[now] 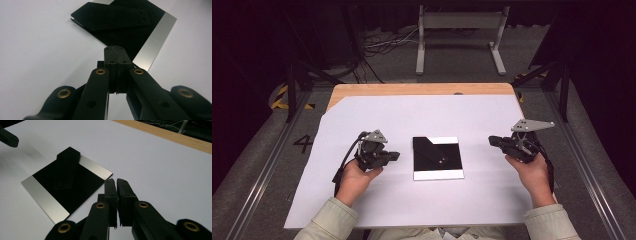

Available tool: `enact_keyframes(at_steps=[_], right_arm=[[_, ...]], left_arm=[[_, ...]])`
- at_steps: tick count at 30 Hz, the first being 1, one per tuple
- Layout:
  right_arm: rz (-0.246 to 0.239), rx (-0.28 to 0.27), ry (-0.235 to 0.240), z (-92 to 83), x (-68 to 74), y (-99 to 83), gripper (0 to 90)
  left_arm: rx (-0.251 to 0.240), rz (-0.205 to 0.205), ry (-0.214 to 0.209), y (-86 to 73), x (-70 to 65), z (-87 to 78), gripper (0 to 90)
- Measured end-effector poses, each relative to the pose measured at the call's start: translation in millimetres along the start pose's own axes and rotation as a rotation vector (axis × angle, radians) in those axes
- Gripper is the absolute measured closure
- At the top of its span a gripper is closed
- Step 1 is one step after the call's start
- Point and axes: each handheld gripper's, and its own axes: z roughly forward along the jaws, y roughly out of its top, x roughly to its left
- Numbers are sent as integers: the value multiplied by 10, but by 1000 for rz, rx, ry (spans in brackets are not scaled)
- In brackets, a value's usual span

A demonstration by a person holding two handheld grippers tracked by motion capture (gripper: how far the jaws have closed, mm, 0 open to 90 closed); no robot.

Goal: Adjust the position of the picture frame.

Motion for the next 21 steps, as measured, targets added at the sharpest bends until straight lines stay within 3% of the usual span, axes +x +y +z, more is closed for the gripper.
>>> enact_keyframes(at_steps=[6,21], right_arm=[[1,8,-3,5,13,-10,863],[20,0,-3,-25,18,-56,859]], left_arm=[[6,-12,-29,20,-12,143,900],[94,-27,-86,41,-46,407,900]])
